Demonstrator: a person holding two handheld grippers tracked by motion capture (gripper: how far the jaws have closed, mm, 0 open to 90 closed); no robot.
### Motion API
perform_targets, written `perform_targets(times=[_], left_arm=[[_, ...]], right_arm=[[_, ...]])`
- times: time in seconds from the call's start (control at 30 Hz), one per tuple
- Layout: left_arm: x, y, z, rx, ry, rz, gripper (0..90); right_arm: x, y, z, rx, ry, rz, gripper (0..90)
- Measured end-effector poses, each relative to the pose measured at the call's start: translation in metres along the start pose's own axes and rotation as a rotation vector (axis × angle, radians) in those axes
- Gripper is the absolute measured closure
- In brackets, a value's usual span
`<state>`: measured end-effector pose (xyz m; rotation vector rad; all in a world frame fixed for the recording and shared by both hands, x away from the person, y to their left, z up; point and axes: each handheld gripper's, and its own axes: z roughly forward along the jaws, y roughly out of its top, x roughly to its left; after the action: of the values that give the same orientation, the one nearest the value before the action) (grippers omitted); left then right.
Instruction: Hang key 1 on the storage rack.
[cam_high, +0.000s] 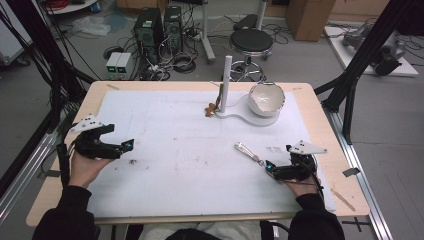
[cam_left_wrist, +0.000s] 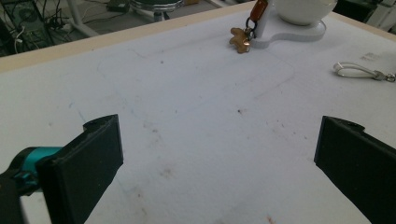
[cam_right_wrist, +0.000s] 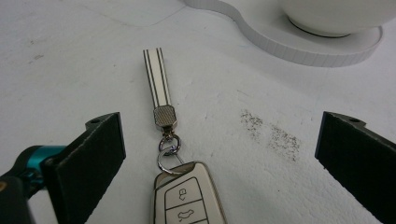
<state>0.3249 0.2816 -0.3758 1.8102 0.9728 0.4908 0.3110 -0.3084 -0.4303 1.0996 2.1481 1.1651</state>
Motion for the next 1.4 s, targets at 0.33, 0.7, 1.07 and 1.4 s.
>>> perform_targets(times=[0.33, 0.7, 1.07, 1.4], left_arm=[[0.004, -0.035, -0.012, 0.041, 0.049, -0.015, 1.7], [0.007, -0.060, -0.024, 0.033, 0.088, -0.047, 1.7], [0.009, -0.067, -0.032, 0.009, 0.105, -0.058, 1.7], [0.011, -0.071, -0.035, 0.003, 0.095, -0.059, 1.7]], right_arm=[[0.000, 0.000, 0.001, 0.000, 0.004, 0.000, 0.6], [0.001, 0.000, 0.001, 0.009, 0.002, -0.002, 0.6], [0.001, 0.000, 0.001, 0.006, 0.004, -0.001, 0.6], [0.005, 0.006, 0.007, 0.028, 0.013, -0.028, 0.6]])
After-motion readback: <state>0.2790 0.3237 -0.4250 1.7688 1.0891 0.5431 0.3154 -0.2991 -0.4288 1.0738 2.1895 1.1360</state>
